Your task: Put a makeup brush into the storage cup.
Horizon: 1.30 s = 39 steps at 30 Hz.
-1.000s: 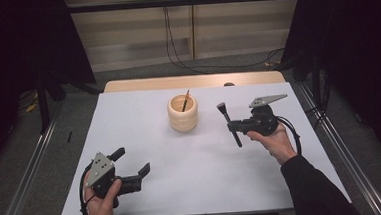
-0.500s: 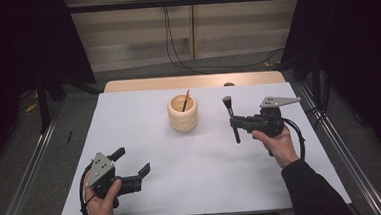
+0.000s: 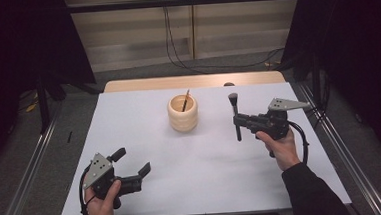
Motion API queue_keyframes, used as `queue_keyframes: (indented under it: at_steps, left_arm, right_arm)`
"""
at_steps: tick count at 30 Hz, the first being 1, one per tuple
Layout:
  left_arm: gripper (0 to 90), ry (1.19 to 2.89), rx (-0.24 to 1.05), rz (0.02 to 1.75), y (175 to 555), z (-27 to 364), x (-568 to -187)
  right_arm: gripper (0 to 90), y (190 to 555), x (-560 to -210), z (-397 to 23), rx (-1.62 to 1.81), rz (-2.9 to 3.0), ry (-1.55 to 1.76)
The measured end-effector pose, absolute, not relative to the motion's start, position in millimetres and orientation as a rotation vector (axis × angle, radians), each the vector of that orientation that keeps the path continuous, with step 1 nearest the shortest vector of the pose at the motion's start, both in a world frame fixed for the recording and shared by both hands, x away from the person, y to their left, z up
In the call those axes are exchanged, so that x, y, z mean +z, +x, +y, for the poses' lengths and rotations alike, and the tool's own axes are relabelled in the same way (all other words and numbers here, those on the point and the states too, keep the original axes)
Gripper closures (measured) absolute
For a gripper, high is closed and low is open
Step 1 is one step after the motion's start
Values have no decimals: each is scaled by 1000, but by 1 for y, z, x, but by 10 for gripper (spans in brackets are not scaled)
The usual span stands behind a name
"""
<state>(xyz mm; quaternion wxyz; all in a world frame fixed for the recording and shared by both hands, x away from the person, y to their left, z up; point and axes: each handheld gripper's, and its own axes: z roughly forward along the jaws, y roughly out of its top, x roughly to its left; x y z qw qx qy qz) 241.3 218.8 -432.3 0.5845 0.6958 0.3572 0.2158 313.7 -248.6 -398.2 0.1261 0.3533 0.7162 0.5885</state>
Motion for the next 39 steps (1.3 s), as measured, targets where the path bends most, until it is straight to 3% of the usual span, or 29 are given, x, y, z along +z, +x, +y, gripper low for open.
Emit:
queue_keyframes:
  at_steps: [22, 39]
  left_arm:
    - [20, 1615, 524, 863, 244, 215, -425]
    - [17, 1645, 492, 784, 253, 195, -411]
  right_arm:
    - [792, 308, -399, -234, 1752, 2118, 980]
    - [792, 302, -397, -213, 1787, 2165, 912]
